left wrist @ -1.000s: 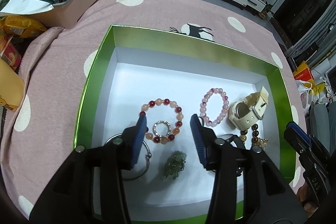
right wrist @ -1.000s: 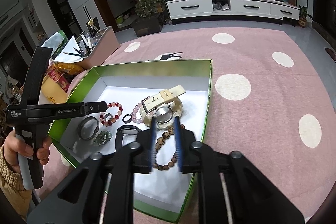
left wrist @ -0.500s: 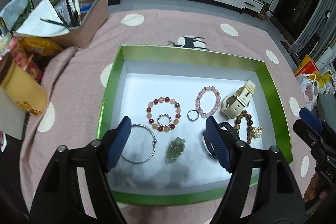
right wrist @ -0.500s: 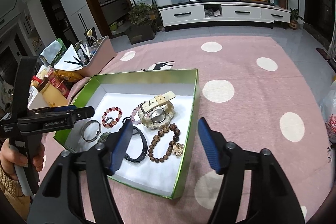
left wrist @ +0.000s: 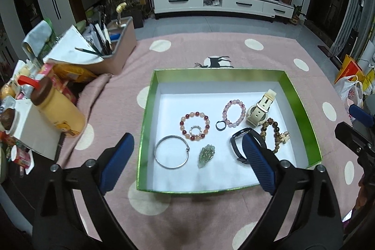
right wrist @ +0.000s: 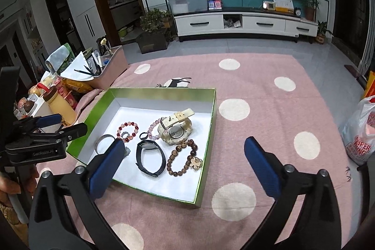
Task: Organize jewelry
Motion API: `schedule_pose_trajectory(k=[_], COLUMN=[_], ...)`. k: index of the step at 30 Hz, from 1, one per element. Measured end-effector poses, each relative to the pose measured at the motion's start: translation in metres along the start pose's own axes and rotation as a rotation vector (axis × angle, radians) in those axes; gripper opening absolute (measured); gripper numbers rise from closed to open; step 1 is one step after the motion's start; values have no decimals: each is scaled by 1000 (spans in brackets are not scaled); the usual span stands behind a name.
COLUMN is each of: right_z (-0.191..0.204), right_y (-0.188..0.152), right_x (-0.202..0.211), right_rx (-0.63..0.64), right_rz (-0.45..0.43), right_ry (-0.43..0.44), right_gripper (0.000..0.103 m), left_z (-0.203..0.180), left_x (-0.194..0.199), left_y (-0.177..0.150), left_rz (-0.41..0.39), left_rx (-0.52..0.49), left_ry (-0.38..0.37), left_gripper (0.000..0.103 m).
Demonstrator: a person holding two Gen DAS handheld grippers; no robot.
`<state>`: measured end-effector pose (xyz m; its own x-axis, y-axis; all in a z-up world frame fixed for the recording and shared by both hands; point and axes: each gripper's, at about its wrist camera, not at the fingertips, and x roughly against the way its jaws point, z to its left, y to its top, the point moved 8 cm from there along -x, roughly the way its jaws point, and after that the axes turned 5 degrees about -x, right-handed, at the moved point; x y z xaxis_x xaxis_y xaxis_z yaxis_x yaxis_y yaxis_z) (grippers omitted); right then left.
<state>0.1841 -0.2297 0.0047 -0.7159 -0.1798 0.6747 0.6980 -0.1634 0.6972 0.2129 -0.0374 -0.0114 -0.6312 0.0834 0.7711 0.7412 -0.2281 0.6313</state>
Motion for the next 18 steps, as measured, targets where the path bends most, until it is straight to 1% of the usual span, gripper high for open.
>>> schedule_pose_trajectory(k=[10,18], right_z=[14,30], right_y=[12,23], right_x=[30,46], right_rx=[31,83], right_rz=[-41,-43], right_ry=[-51,-103], right_gripper=[102,102], left_z=[2,6], left_x=[48,84], left_y=[6,18], left_rz=[-83,-138], left_rx=[-21,-18], left_ry=[45,69], left_gripper=[101,101])
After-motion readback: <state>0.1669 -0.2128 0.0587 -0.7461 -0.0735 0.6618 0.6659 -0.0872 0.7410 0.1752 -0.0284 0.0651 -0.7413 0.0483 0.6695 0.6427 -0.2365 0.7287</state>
